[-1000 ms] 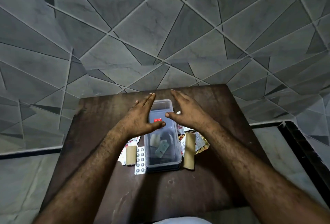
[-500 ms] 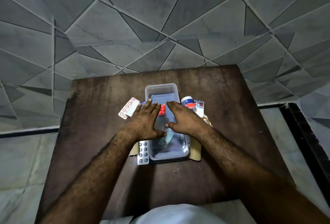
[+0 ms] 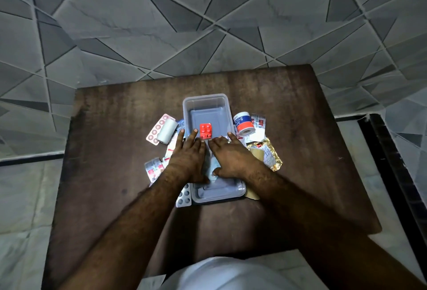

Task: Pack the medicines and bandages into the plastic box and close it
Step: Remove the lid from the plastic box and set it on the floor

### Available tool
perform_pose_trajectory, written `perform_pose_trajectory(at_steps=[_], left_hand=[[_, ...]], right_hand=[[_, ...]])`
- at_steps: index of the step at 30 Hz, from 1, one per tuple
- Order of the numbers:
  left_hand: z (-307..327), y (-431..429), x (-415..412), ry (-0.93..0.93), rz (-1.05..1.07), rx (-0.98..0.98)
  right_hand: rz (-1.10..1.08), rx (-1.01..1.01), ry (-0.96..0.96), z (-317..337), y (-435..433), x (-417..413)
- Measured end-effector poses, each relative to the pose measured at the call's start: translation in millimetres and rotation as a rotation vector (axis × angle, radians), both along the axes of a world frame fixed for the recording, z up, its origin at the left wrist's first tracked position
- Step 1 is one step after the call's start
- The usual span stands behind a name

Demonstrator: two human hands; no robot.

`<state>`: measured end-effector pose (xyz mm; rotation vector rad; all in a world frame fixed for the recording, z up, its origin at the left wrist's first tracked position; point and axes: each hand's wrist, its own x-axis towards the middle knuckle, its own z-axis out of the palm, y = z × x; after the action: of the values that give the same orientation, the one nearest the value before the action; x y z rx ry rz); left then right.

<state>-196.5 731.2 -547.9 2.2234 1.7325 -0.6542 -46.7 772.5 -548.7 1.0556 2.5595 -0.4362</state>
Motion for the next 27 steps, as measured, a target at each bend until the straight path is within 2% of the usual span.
perform_pose_trajectory(at_steps=[3, 11, 18, 27], left_hand=[[-7, 0, 2, 0.041, -0.012, 0.014], [-8, 2, 11, -0.012, 0.018, 0.048], [-8, 8, 6, -0.124, 0.049, 0.090], [19, 24, -7, -0.184, 0.148, 0.245]], right_hand=[[0.046, 0.019, -0.041, -10, -4, -2], [0.049, 0.140, -0.068, -27, -17, -6], [-0.028, 0.141, 0.000, -28, -15, -7], [-0.226, 0.127, 0.219, -3, 2, -12]])
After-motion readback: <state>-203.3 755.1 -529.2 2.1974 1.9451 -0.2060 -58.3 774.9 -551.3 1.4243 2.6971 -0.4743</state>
